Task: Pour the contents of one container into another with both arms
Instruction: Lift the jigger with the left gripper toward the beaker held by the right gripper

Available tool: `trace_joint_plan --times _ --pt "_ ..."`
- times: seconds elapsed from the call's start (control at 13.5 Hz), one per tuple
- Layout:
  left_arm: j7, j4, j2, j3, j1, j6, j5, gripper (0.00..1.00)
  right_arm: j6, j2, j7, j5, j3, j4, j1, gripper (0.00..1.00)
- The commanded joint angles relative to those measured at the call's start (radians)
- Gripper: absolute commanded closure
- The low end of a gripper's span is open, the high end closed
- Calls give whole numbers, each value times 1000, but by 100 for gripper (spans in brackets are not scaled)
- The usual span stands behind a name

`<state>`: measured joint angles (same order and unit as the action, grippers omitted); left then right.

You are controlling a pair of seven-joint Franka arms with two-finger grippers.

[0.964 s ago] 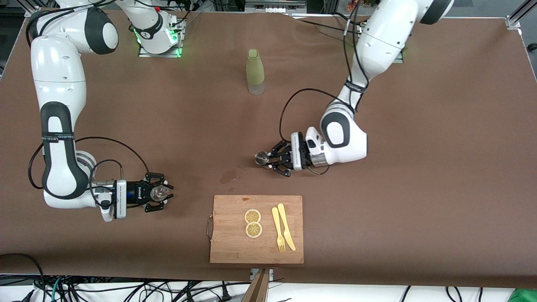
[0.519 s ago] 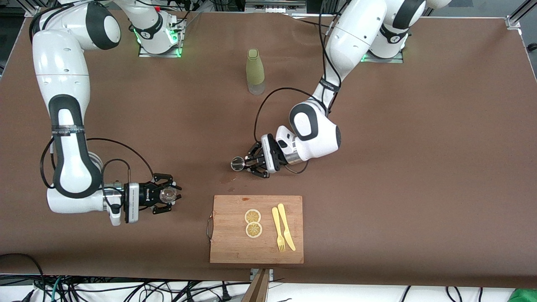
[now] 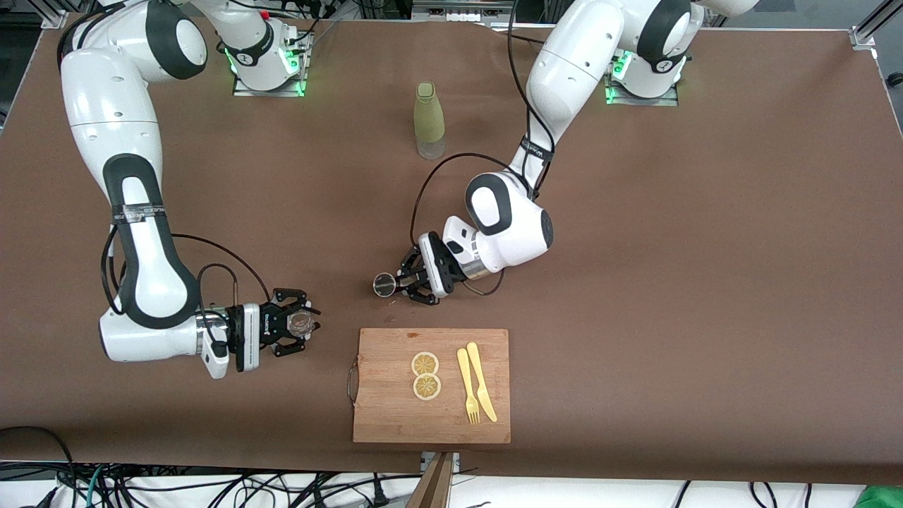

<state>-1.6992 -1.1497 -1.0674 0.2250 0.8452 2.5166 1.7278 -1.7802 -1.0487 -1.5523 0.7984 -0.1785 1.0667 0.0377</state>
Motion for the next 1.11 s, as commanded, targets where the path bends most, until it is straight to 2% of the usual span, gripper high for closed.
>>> trace_joint_plan --times 0.0,0.07,0.3,0.67,0.82,1.04 --pt "62 87 -51 33 43 48 26 100 5 16 57 -65 -39 -13 2 70" --pt "90 102 -63 36 60 79 24 100 10 16 57 -73 -41 -23 2 70" --pt "196 166 -117 108 107 97 26 100 39 28 60 -77 -61 -25 2 69" --pt "211 166 -134 114 121 103 26 100 82 35 66 -82 -62 -33 -2 69" --pt "211 168 -134 116 121 103 26 100 123 38 90 -134 -73 -54 -4 69" --pt "211 168 -137 119 121 103 25 100 127 38 136 -223 -122 -60 -2 69"
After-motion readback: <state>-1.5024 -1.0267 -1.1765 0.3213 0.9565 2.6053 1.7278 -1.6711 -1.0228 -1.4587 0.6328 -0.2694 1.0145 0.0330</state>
